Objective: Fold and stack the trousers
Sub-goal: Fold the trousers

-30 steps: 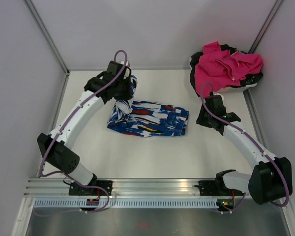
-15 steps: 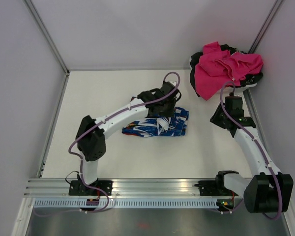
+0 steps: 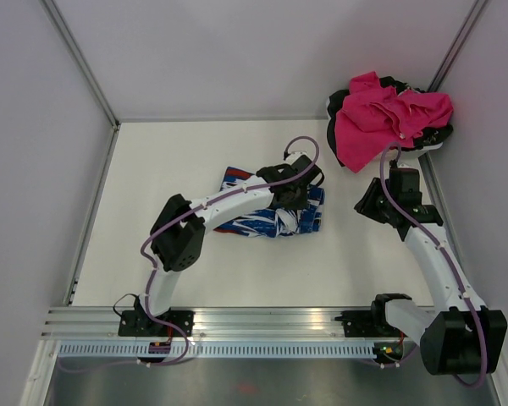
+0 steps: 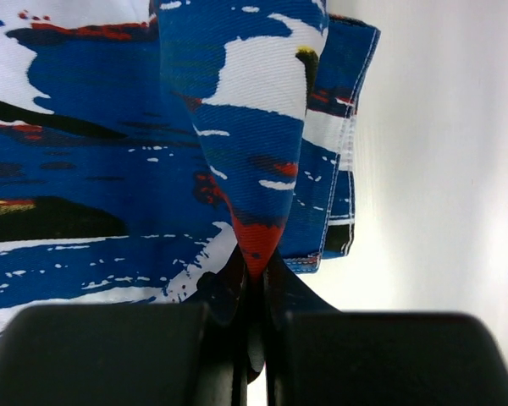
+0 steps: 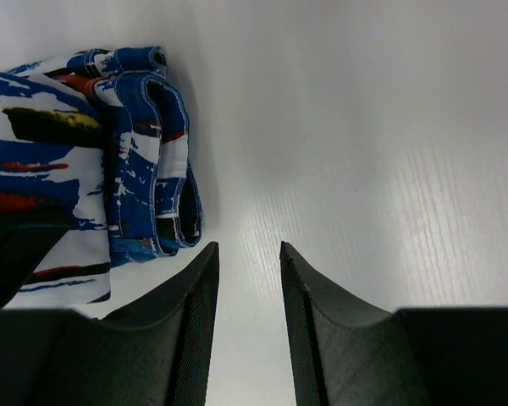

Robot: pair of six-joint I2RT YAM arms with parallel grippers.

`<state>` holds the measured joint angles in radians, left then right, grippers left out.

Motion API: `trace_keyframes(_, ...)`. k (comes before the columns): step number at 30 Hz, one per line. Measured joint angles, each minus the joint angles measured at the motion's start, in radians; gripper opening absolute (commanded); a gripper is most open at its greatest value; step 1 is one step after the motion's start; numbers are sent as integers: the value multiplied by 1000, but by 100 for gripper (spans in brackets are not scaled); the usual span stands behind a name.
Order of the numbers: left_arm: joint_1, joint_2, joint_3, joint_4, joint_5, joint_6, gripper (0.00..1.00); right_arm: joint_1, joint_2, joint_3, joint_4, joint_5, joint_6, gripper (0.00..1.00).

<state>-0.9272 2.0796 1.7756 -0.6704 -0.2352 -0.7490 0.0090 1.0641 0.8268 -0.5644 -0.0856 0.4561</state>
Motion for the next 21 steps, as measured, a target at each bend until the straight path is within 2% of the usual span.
trace_keyframes(6, 6, -3, 11, 0, -82, -45, 2, 0, -16, -6, -2, -19, -9, 43)
trace_keyframes(21, 91, -46, 32, 32, -129, -45, 2, 0, -24, -21, -5, -41, -11, 43)
